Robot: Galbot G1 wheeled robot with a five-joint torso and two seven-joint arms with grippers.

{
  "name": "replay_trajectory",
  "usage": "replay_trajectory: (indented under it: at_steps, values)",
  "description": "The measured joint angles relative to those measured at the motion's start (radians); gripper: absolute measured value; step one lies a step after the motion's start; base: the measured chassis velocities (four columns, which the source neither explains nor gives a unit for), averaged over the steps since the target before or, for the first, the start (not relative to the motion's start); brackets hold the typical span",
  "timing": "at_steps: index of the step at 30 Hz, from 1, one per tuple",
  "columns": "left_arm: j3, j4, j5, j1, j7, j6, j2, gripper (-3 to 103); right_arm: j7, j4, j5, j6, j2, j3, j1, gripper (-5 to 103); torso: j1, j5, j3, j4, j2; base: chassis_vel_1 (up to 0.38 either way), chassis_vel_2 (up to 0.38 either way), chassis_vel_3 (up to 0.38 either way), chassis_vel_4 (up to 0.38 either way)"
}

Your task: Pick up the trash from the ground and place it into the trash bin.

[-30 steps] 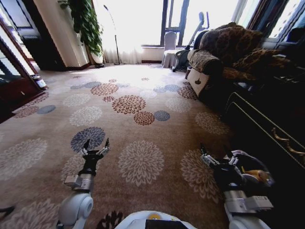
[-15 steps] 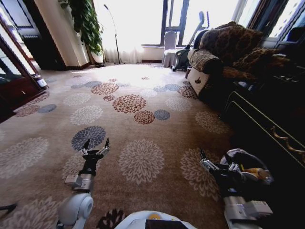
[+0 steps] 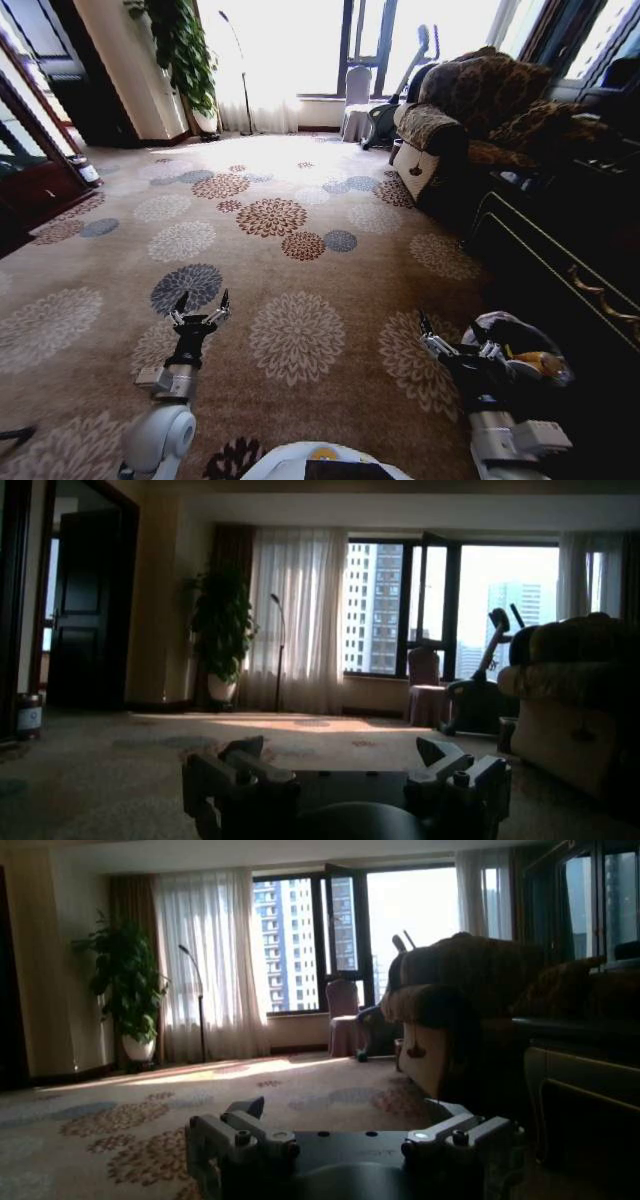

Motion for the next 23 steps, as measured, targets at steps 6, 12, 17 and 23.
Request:
replay_trajectory:
  at_steps: [6,12,17,23]
  values:
    - [0.000,0.000,0.000,0.000,0.000,0.000,0.000,100,0.000,0.000,0.000,0.000,0.000,0.000,0.000,100,0.000,0.0000,0.000,0.0000,0.000,0.000,0.000,0.000,0.000]
    - [0.000,0.000,0.000,0.000,0.000,0.000,0.000,100,0.000,0.001,0.000,0.000,-0.001,0.000,0.001,100,0.000,0.0000,0.000,0.0000,0.000,0.000,0.000,0.000,0.000]
    - [0.000,0.000,0.000,0.000,0.000,0.000,0.000,100,0.000,0.001,0.000,0.000,-0.001,0.000,0.001,100,0.000,0.0000,0.000,0.0000,0.000,0.000,0.000,0.000,0.000]
    - [0.000,0.000,0.000,0.000,0.000,0.000,0.000,100,0.000,0.001,0.001,0.000,-0.001,0.000,0.001,100,0.000,0.0001,0.000,0.0000,0.000,0.000,0.000,0.000,0.000]
